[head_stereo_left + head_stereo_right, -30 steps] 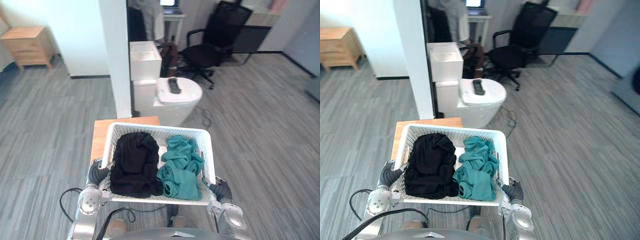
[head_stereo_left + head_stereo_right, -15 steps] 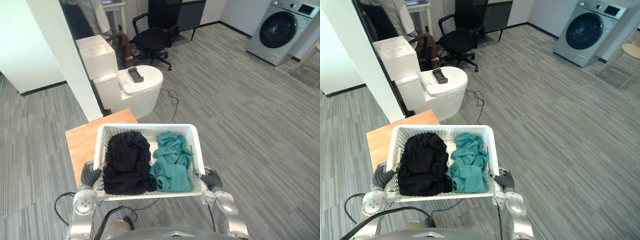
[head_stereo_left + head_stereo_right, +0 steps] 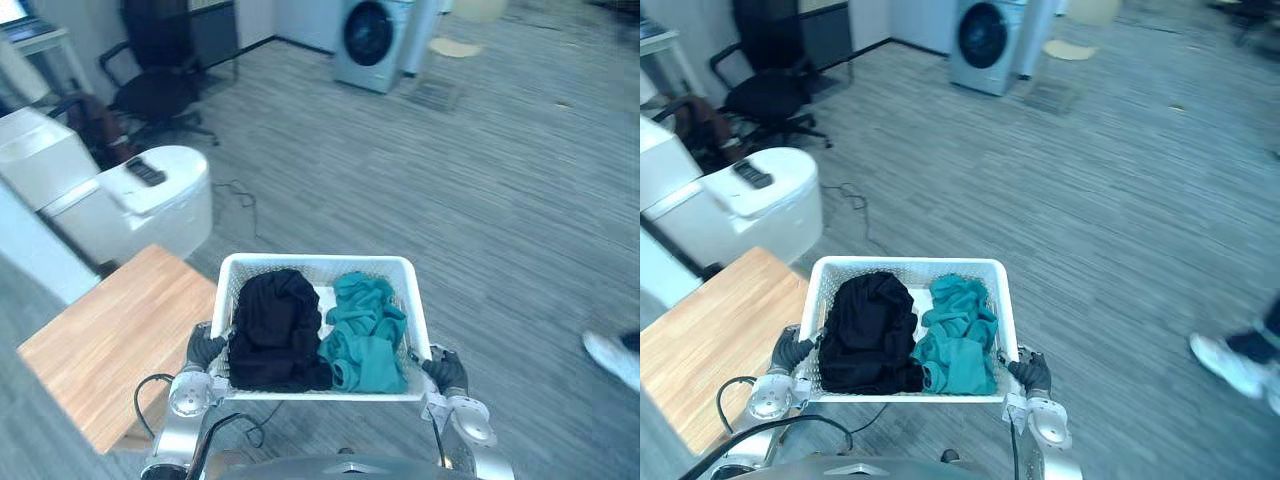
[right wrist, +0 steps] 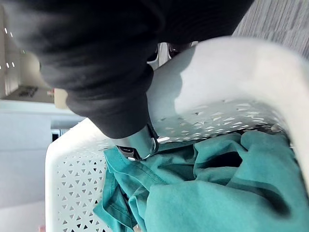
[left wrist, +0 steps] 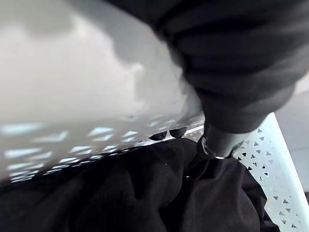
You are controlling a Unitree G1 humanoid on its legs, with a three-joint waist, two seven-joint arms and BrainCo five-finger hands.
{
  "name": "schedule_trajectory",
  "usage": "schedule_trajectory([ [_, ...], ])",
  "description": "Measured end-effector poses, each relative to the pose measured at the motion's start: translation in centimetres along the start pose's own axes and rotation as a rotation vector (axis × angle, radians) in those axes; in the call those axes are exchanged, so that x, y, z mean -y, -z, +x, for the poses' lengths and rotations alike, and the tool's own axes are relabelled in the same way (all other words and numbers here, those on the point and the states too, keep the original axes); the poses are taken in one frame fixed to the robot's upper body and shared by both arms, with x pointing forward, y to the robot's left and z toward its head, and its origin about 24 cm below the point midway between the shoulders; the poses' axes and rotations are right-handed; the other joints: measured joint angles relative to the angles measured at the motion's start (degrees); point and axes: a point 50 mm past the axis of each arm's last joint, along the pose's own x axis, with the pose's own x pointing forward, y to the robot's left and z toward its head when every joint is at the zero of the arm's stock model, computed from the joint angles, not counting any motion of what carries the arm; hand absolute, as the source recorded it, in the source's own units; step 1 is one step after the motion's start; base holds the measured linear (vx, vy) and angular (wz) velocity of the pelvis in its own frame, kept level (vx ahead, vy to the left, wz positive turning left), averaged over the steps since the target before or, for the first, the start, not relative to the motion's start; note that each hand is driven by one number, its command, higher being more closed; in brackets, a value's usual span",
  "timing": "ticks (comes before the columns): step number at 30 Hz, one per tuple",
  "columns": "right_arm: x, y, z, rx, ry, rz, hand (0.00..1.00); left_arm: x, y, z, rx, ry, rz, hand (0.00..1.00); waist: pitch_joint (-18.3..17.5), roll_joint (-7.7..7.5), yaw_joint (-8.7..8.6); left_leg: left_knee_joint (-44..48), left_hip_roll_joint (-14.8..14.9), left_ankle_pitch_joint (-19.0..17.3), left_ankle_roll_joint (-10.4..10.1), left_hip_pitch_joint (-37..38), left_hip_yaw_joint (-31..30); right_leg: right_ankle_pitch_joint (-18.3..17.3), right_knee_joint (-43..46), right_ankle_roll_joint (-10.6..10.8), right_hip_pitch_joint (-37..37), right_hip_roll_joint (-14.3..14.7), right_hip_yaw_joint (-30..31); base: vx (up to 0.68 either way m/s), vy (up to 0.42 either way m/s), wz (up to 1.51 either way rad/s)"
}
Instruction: Pick up the laundry basket with both hands and put the clothes into the washing machine.
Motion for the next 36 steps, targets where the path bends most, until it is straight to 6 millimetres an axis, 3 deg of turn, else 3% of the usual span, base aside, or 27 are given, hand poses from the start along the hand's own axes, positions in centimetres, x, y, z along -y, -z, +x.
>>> schedule_trajectory([
  [1,0.1,0.1,-0.2,0.000,0.003,0.001,1.00,0.0,0.2,-0.1,-0.008,0.002,-0.017,1.00,0.3,0.04,-0.18,6.4,3.3,1.0,2.5,-0.8,-2.0,0.0,0.9,-0.5,-0.2,1.4,2.4,-0.12,-0.095,-1.18],
  [2,0.1,0.1,-0.3,0.004,0.003,0.001,1.00,0.0,0.5,-0.3,-0.021,0.002,-0.039,1.00,1.2,0.71,-0.09,12.5,5.0,3.8,7.5,-3.6,-8.9,0.1,1.9,-1.5,-0.8,2.8,4.8,-0.13,-0.109,-1.21],
  [3,0.1,-0.2,-0.4,0.014,0.001,0.004,1.00,0.0,0.7,-0.4,-0.028,0.000,-0.048,1.00,1.4,0.38,-0.02,14.0,4.8,5.2,8.6,-4.8,-13.1,0.0,2.3,-2.0,-0.8,3.1,5.8,-0.13,-0.113,-1.38],
  [4,-0.1,-0.7,-0.5,0.041,-0.004,0.011,1.00,0.0,1.4,-0.9,-0.054,-0.003,-0.079,1.00,2.0,1.54,-0.06,16.8,3.1,9.4,8.1,-7.6,-23.2,-0.6,2.1,-3.4,-1.3,3.9,8.6,-0.09,-0.037,-1.49],
  [5,-0.2,-1.0,-0.5,0.058,-0.005,0.016,1.00,0.0,2.0,-1.5,-0.078,-0.014,-0.116,1.00,2.1,0.99,0.05,16.5,-0.2,12.6,6.9,-9.9,-31.0,-1.7,-1.3,-4.3,-1.3,4.0,11.2,-0.02,0.010,-1.57],
  [6,0.0,-1.1,-0.4,0.067,-0.001,0.012,1.00,0.5,2.2,-1.7,-0.089,-0.010,-0.146,1.00,0.5,2.84,0.61,14.7,-1.5,11.5,6.5,-11.0,-35.6,-2.2,0.8,-4.2,-2.4,5.4,11.6,0.04,0.047,-1.49],
  [7,-0.1,-2.0,-0.1,0.111,-0.002,0.015,1.00,0.6,1.7,-1.7,-0.065,-0.016,-0.168,1.00,1.3,4.42,1.77,13.5,-2.6,8.2,3.6,-11.0,-41.0,-5.0,18.5,-5.6,-8.7,8.3,8.2,0.13,-0.077,-0.90],
  [8,-0.6,-2.0,0.1,0.116,0.000,0.050,1.00,-0.6,0.6,-1.0,-0.010,-0.025,-0.143,1.00,3.8,1.11,1.09,15.9,-5.4,4.1,0.1,-11.6,-44.2,-11.6,17.4,-6.1,-5.0,6.2,8.3,0.06,-0.094,-0.46],
  [9,-0.4,-2.0,0.5,0.108,0.008,0.043,1.00,-0.1,0.5,-0.7,-0.026,-0.016,-0.158,1.00,4.7,2.37,0.35,16.2,-5.9,0.6,-1.0,-12.5,-46.7,-11.2,16.8,-6.9,-4.0,7.5,9.7,0.06,-0.058,-0.06],
  [10,-0.3,-2.2,0.7,0.109,0.003,0.033,1.00,0.2,0.5,-0.8,-0.031,-0.015,-0.172,1.00,5.2,1.11,0.72,12.6,-10.2,-3.3,-1.3,-13.2,-46.8,-10.9,16.2,-7.1,-4.0,6.1,12.0,0.01,0.046,-0.19],
  [11,-0.2,-2.3,0.8,0.114,0.002,0.027,1.00,0.4,0.7,-1.2,-0.035,-0.011,-0.172,1.00,5.3,0.76,1.19,7.3,-14.5,-4.0,-1.8,-14.3,-47.4,-11.0,15.3,-7.0,-4.1,4.7,12.9,0.05,0.063,-0.52],
  [14,-0.4,-2.4,0.8,0.114,-0.010,0.015,1.00,0.4,0.9,-1.9,-0.037,-0.019,-0.188,1.00,4.8,2.08,2.89,0.2,-16.9,-2.9,0.7,-15.0,-46.7,-13.2,16.9,-5.8,-4.3,4.7,15.1,0.15,0.130,-0.68],
  [16,-0.9,-1.8,0.5,0.098,-0.030,0.018,1.00,-0.5,1.0,-2.7,-0.023,-0.053,-0.177,1.00,2.2,-0.26,3.66,-1.2,-19.9,-1.1,1.5,-12.9,-43.0,-18.7,23.7,-3.3,-5.3,2.5,17.5,0.28,0.200,-0.59],
  [17,-0.9,-1.6,0.3,0.094,-0.029,0.020,1.00,-0.7,0.8,-2.8,-0.014,-0.056,-0.175,1.00,1.1,-1.19,2.76,-1.4,-20.8,-1.5,1.9,-12.5,-42.7,-18.8,26.7,-2.1,-6.5,2.1,16.6,0.42,0.178,-0.29],
  [20,-1.7,-1.6,0.4,0.097,-0.037,0.052,1.00,-1.9,-0.8,-2.2,0.057,-0.083,-0.143,1.00,2.5,-2.87,2.61,-2.0,-21.8,-3.9,3.4,-7.4,-40.8,-10.9,53.3,11.0,-17.9,-0.6,9.7,0.36,0.117,-0.15],
  [21,-1.8,-1.5,0.4,0.096,-0.037,0.059,1.00,-2.0,-0.9,-2.1,0.064,-0.086,-0.138,1.00,3.6,-2.90,2.33,-2.2,-21.8,-4.3,3.6,-5.3,-40.7,-10.4,57.7,10.7,-18.7,-1.3,8.2,0.35,0.073,-0.18],
  [23,-1.9,-1.4,0.3,0.089,-0.037,0.065,1.00,-2.1,-1.1,-2.0,0.069,-0.094,-0.141,1.00,4.9,-1.81,2.47,-6.1,-20.5,-5.9,3.2,2.3,-38.8,-12.3,64.5,4.2,-23.7,-6.2,0.5,0.33,0.030,-0.39],
  [25,-2.3,-2.0,0.7,0.111,-0.048,0.069,1.00,-2.4,-2.0,-2.0,0.106,-0.108,-0.145,1.00,5.2,-0.16,2.28,-8.5,-17.9,-7.5,1.4,5.1,-37.6,-12.3,52.2,2.1,-28.2,-9.5,-6.6,0.35,-0.057,-0.48],
  [26,-2.3,-2.1,0.8,0.115,-0.050,0.069,1.00,-2.5,-2.2,-1.8,0.113,-0.110,-0.146,1.00,5.3,-0.16,2.16,-9.4,-17.5,-7.8,1.1,5.8,-37.6,-11.6,46.4,1.9,-28.9,-9.7,-7.4,0.39,-0.156,-0.29],
  [28,-2.4,-2.0,1.1,0.106,-0.051,0.065,1.00,-2.7,-2.7,-1.2,0.127,-0.099,-0.133,1.00,4.9,-1.07,0.99,-12.8,-16.7,-8.2,-0.9,8.3,-37.7,-3.6,21.0,3.5,-27.4,-10.1,-7.4,0.41,-0.257,0.17],
  [29,-2.2,-1.7,1.1,0.091,-0.047,0.058,1.00,-2.6,-2.6,-1.0,0.122,-0.087,-0.117,1.00,4.7,-1.77,0.20,-14.0,-16.7,-9.6,-2.1,10.6,-38.3,-0.8,15.8,3.6,-26.3,-11.0,-6.9,0.45,-0.293,0.31],
  [30,-1.9,-1.5,1.0,0.082,-0.044,0.046,1.00,-2.3,-2.4,-1.0,0.114,-0.081,-0.119,1.00,4.6,-1.65,-0.14,-14.3,-15.7,-11.0,-2.7,12.3,-38.3,1.6,16.9,2.8,-26.0,-10.4,-6.6,0.54,-0.306,0.23],
  [31,-1.6,-1.2,0.8,0.066,-0.038,0.035,1.00,-1.7,-2.0,-1.1,0.092,-0.074,-0.142,1.00,3.7,0.53,-0.13,-14.5,-13.4,-11.4,-3.4,15.0,-38.7,2.7,21.5,2.3,-26.2,-7.8,-6.6,0.58,-0.295,0.15],
  [33,-1.0,-1.1,0.6,0.063,-0.029,0.017,1.00,-1.0,-1.7,-1.3,0.074,-0.072,-0.174,1.00,3.0,3.06,-0.37,-0.4,-8.8,-6.4,-0.5,9.8,-43.3,-1.1,26.5,-1.1,-25.6,-4.9,-9.1,0.66,-0.341,0.01],
  [34,-0.9,-1.2,0.6,0.067,-0.029,0.017,1.00,-1.0,-1.7,-1.3,0.072,-0.073,-0.178,1.00,3.1,3.27,-0.34,5.6,-7.6,-3.1,-0.3,7.1,-44.0,-2.4,26.7,-1.7,-24.5,-3.8,-9.5,0.63,-0.344,-0.06],
  [35,-0.7,-1.4,0.2,0.076,-0.027,0.014,1.00,-0.8,-1.6,-1.4,0.063,-0.071,-0.190,1.00,3.4,3.96,0.02,18.5,-4.9,5.5,0.6,1.4,-46.1,-4.4,25.7,-2.8,-20.8,-2.3,-10.3,0.64,-0.282,-0.02],
  [36,-0.4,-1.5,-0.1,0.085,-0.025,0.010,1.00,-0.5,-1.3,-1.6,0.052,-0.067,-0.202,1.00,3.5,4.29,0.59,27.9,-3.6,7.0,-0.1,-2.1,-46.9,-5.6,24.4,-3.9,-17.3,-1.0,-10.6,0.63,-0.257,-0.05],
])
